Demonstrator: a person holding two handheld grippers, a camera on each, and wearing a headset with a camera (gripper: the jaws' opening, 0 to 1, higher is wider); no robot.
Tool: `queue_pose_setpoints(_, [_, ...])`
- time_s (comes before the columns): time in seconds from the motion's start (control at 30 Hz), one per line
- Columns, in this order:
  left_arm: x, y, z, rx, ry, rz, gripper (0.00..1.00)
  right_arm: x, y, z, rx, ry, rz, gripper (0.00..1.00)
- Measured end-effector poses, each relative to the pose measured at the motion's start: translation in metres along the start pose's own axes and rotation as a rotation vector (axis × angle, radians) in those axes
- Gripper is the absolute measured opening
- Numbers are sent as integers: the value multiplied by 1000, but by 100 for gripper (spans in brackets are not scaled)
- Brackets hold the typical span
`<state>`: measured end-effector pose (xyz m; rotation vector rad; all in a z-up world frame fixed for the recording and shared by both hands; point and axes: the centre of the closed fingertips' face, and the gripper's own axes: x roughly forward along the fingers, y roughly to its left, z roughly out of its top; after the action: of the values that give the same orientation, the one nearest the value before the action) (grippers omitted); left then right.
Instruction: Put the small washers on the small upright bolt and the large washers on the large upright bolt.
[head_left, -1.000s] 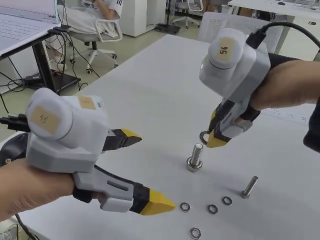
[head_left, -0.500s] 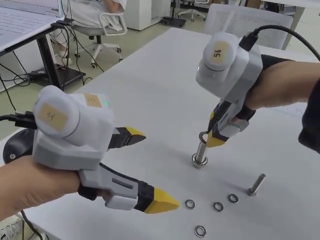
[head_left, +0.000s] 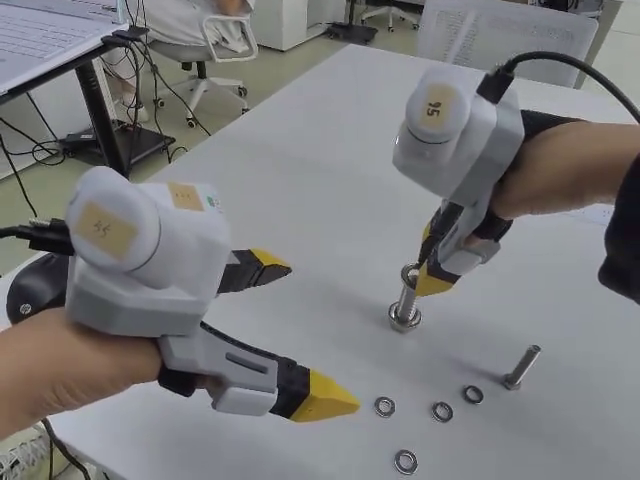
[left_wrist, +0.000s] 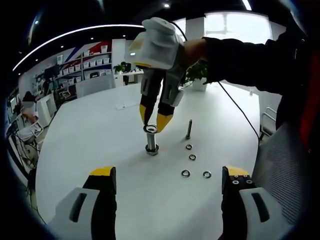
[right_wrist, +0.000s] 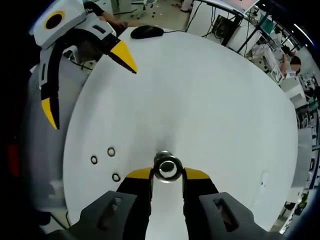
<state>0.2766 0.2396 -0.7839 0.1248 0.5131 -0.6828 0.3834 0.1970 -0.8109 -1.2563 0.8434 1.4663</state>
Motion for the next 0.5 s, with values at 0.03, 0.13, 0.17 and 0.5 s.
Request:
queue_pose_setpoints(0.03, [0,0,0,0,1,1,87,0,0,0,2,0,3,24])
queue_pose_setpoints(0.13, [1,1,0,-1,2,0,87,1,-1,0,2,-1,3,24])
queue_pose_setpoints(0.17, [0,1,0,0,2,0,87,1,-1,1,3,-3,5,24])
queue_pose_setpoints(0.5, [-1,2,0,-3,0,-1,87,6,-1,2,5,2,19,24])
